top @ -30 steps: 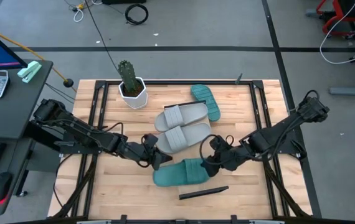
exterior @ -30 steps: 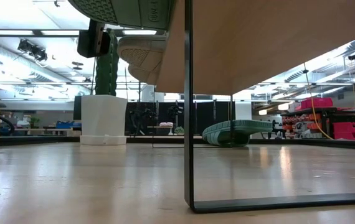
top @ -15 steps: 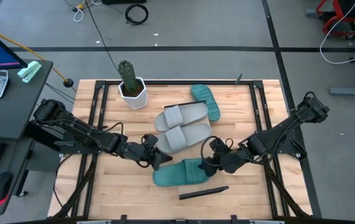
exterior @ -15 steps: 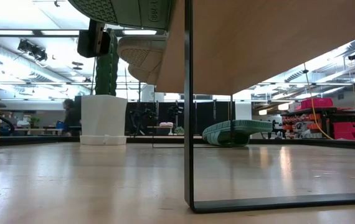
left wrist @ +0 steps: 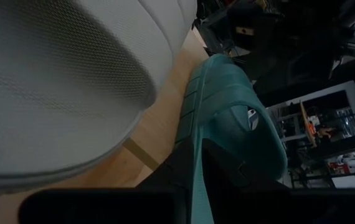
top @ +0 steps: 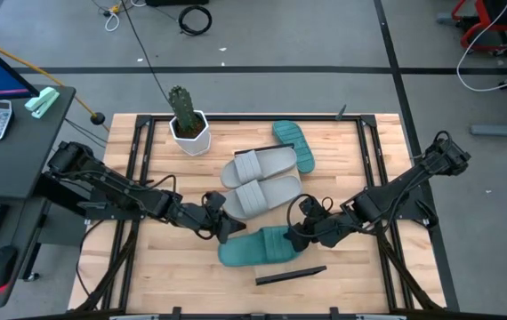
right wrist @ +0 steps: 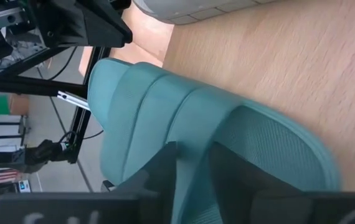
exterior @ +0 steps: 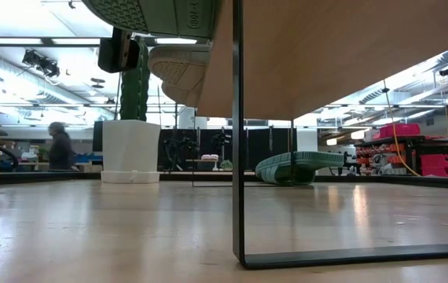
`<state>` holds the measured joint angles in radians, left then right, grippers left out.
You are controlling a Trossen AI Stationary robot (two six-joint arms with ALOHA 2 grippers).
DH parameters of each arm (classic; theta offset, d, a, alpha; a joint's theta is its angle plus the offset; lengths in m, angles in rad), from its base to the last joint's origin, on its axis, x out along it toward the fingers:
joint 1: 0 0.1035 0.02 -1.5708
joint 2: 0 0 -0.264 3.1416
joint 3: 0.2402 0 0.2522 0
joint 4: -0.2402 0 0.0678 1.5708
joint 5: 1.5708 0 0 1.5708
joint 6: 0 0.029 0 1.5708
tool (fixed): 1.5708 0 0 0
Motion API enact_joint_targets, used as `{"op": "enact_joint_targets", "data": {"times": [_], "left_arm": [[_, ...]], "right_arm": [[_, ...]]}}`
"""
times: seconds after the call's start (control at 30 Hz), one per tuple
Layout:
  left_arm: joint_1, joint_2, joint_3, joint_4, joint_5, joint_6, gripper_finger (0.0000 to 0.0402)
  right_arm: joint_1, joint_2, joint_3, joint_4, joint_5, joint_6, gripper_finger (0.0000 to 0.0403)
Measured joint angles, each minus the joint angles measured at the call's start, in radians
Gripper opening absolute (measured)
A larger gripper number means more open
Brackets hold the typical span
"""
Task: Pick and place slides into the shelf
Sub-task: Put the bottom green slipper on the shelf
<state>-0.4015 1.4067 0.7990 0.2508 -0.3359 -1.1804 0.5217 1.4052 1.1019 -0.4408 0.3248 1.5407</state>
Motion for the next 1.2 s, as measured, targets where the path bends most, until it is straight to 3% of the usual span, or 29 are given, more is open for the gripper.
{"op": "enact_joint_targets", "data": {"times": [0.23, 0.7, 1.2], "left_arm": [[-0.001, 0.0, 0.0, 0.0, 0.0, 0.019, 0.003], [-0.007, 0.0, 0.0, -0.019, 0.0, 0.025, 0.0028], [-0.017, 0.0, 0.0, -0.048, 0.0, 0.028, 0.0029]], "right_arm": [[-0.001, -0.001, 0.0, 0.0, 0.003, -0.006, 0.001], [0.011, -0.073, 0.0, -0.011, -0.007, 0.001, 0.0003], [0.045, -0.204, 0.0, -0.204, -0.205, 0.04, 0.0]]}}
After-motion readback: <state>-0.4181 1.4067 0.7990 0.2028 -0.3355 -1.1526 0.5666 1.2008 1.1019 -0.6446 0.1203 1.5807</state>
